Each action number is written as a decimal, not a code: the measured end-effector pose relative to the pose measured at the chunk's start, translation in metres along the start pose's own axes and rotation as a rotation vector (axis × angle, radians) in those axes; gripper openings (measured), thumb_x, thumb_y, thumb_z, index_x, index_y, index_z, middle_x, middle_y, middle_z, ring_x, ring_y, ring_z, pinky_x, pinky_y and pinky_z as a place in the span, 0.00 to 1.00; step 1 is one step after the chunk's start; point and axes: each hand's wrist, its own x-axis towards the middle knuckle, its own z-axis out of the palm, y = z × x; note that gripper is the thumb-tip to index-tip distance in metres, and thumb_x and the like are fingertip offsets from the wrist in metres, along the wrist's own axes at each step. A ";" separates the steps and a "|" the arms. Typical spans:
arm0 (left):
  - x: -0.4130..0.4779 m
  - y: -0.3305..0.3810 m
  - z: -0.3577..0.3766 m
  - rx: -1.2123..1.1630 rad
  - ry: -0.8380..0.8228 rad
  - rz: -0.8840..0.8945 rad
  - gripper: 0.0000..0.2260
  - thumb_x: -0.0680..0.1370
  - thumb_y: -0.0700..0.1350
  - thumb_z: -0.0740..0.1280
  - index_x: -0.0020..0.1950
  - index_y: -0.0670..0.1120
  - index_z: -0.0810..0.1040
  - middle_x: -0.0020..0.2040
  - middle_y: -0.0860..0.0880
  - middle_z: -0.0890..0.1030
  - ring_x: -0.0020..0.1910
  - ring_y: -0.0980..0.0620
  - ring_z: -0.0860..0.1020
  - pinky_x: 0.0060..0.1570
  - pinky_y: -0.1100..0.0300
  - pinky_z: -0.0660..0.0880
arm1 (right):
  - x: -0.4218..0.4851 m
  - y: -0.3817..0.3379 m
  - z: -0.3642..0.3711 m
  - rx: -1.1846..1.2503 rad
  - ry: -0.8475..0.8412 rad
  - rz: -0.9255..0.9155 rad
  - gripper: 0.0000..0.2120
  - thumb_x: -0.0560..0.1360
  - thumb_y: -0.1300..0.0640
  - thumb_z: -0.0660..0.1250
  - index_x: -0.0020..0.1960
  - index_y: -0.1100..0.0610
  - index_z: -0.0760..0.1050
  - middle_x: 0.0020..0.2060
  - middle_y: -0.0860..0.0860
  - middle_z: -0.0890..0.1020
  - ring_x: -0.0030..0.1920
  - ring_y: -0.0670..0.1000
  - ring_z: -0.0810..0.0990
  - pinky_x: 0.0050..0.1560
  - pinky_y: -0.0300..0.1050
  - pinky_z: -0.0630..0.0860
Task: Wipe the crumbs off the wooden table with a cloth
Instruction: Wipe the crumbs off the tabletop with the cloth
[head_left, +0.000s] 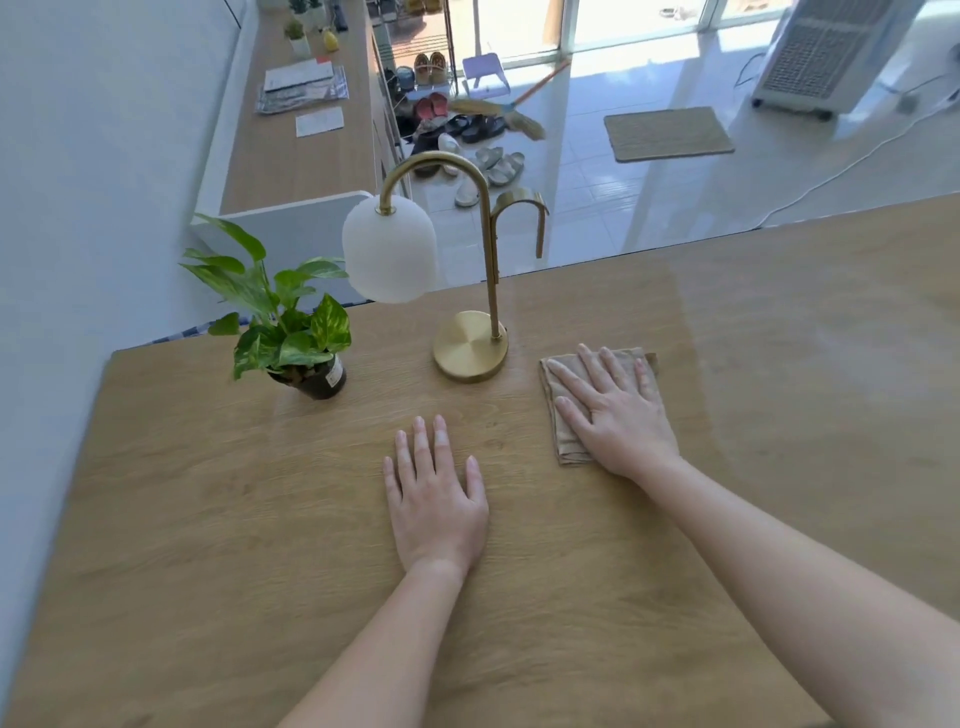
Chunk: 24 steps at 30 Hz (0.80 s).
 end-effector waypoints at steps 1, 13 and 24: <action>0.000 0.000 -0.001 0.001 0.000 0.003 0.32 0.86 0.62 0.45 0.88 0.52 0.47 0.88 0.49 0.49 0.87 0.47 0.45 0.85 0.44 0.46 | -0.012 0.004 0.001 0.004 0.001 0.008 0.26 0.83 0.28 0.35 0.81 0.25 0.38 0.86 0.41 0.43 0.85 0.47 0.38 0.83 0.58 0.32; -0.012 0.002 -0.005 -0.045 0.012 0.021 0.30 0.87 0.59 0.51 0.88 0.49 0.55 0.88 0.45 0.55 0.87 0.42 0.51 0.85 0.41 0.48 | -0.197 0.065 0.020 0.008 -0.017 0.167 0.25 0.84 0.30 0.39 0.80 0.23 0.37 0.84 0.35 0.39 0.84 0.41 0.35 0.84 0.55 0.34; -0.055 0.030 0.010 -0.048 -0.013 0.236 0.29 0.87 0.58 0.53 0.87 0.50 0.57 0.87 0.45 0.57 0.87 0.44 0.54 0.85 0.46 0.50 | -0.305 0.099 0.032 -0.022 -0.062 0.188 0.25 0.85 0.30 0.39 0.81 0.25 0.40 0.84 0.34 0.40 0.83 0.39 0.34 0.85 0.55 0.37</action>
